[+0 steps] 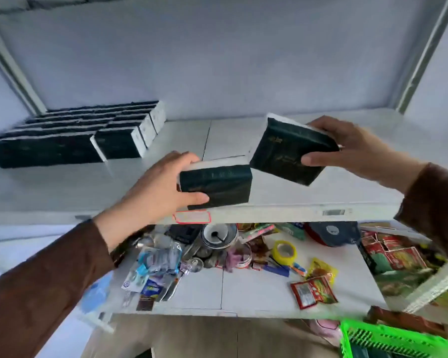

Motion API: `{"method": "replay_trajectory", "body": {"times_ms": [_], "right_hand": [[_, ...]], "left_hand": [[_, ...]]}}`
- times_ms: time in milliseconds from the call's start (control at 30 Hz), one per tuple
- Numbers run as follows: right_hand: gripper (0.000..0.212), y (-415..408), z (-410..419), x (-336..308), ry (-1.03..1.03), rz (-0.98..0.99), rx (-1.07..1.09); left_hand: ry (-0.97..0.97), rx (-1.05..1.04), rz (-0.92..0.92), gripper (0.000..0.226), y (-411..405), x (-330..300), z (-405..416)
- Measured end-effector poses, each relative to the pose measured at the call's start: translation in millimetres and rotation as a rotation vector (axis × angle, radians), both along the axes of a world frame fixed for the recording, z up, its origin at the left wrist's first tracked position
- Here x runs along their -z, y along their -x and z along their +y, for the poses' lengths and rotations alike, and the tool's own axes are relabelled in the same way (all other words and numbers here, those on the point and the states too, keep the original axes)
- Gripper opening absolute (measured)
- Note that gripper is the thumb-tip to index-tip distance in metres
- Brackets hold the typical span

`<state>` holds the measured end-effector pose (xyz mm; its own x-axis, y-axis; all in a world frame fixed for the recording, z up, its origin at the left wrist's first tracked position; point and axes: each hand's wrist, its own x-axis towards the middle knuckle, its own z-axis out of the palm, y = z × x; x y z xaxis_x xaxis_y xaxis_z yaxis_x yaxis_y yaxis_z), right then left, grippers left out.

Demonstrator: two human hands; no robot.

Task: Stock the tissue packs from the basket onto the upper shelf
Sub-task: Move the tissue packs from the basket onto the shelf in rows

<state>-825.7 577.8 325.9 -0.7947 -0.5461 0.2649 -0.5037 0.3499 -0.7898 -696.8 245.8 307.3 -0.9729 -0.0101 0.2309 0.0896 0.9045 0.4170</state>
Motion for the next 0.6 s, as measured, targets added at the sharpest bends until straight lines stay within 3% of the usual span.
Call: {"method": "replay_trajectory", "body": {"times_ms": [133,300,467,600], "right_hand": [[0.04,45,-68,-13,-0.021,0.056,0.072],[0.039,101,-121,-10,-0.008,0.017,0.159],[0.04,161,-167,-1,-0.087,0.043,0.143],[0.039,209,-206,-4,-0.129,0.086,0.138]], "left_hand": [[0.092,-0.036,0.013,0.051,55,-19,-67],[0.177,-0.07,-0.017,0.053,148,-30,-129],[0.388,-0.124,-0.031,0.052,252,-36,-183],[0.419,-0.172,-0.037,0.046,320,-39,-214]]}}
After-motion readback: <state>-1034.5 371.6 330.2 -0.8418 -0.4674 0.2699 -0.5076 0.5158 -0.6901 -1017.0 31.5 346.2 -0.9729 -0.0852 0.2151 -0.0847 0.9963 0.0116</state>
